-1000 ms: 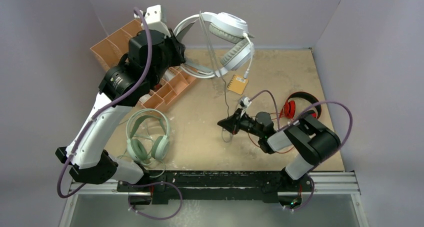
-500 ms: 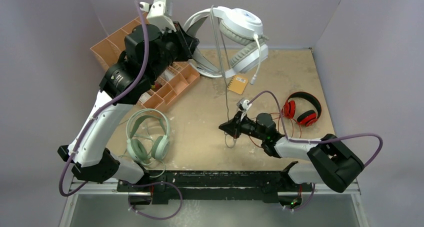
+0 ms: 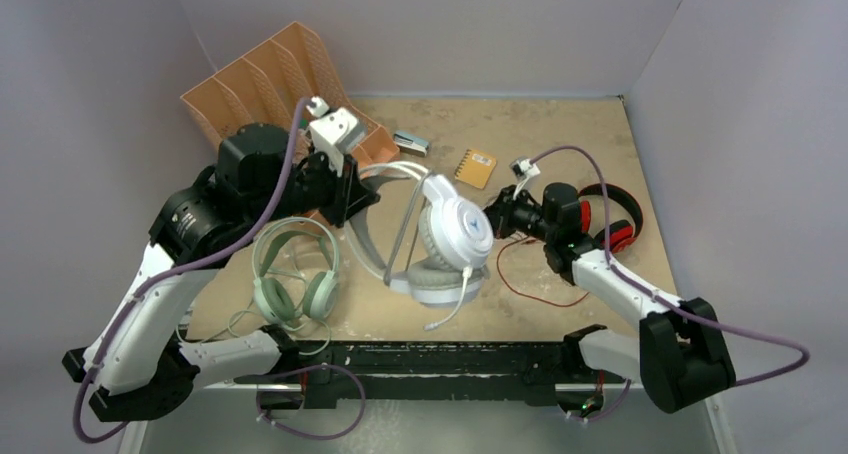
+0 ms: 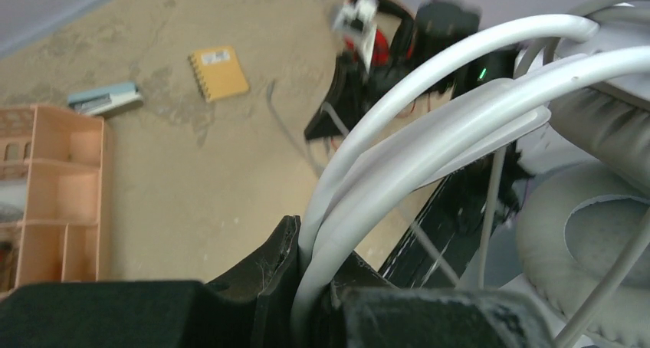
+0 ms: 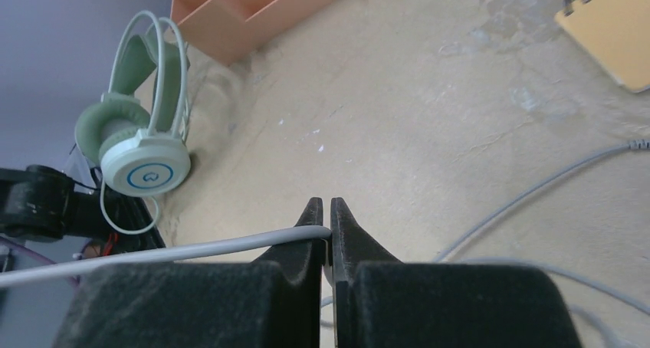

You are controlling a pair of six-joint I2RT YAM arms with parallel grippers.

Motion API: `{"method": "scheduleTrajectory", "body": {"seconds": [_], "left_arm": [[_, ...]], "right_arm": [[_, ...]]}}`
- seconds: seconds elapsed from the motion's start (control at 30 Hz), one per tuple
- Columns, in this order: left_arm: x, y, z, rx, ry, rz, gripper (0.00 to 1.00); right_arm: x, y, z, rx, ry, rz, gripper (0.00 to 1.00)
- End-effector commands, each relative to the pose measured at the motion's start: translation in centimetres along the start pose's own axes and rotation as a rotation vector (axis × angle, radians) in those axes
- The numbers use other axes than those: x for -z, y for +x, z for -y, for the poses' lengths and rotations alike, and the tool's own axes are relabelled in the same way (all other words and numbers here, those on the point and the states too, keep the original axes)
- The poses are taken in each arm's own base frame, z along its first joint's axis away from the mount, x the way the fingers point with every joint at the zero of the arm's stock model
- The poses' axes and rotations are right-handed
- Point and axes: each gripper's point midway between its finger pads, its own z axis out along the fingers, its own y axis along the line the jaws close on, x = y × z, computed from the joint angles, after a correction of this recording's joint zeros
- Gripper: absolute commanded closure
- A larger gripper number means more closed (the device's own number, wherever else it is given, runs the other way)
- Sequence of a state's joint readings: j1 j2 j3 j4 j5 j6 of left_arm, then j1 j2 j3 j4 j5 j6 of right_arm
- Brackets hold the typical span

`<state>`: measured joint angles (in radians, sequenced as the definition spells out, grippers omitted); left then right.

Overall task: Wrap the headphones
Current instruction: Wrap the headphones cable around the headphones.

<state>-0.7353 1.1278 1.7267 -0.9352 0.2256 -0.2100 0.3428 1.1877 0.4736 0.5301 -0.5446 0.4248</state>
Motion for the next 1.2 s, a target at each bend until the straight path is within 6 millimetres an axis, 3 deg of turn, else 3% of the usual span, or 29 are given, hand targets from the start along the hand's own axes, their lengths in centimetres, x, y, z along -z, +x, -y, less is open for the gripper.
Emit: {"method": "scheduleTrajectory", "body": {"seconds": [0.0, 0.13, 0.37, 0.57, 0.87, 1.0, 1.17], "left_arm": [[0.7, 6.3, -2.3, -0.046, -0.083, -0.197, 1.0], [-0.8, 11.5, -7.3, -0.113, -0.308, -0.388, 1.0], [-4.4, 15.7, -8.6, -0.271, -0.45, -0.509, 1.0], [-6.2, 15.8, -11.4, -0.292, -0.627, -0.485, 1.0], [-8.8, 17.6, -13.5, -0.304, -0.754, -0.517, 1.0], [-10.0, 18.2, -13.6, -0.318, -0.743, -0.536, 1.0], [-11.4, 18.6, -13.3, -0.34, -0.69, -0.541, 1.0]], "right_arm": [[2.2, -2.5, 1.9, -0.022, 0.149, -0.079, 1.0], [3.3, -5.4, 1.3, -0.008, 0.183, -0.129, 1.0], [3.6, -8.7, -1.4, -0.001, 0.12, -0.223, 1.0], [4.1, -10.3, -4.7, 0.006, -0.014, -0.258, 1.0], [4.1, -12.1, -9.3, -0.064, -0.247, -0.229, 1.0], [4.1, -12.0, -10.6, -0.082, -0.331, -0.233, 1.0], [3.7, -11.9, -10.6, -0.099, -0.347, -0.229, 1.0]]}}
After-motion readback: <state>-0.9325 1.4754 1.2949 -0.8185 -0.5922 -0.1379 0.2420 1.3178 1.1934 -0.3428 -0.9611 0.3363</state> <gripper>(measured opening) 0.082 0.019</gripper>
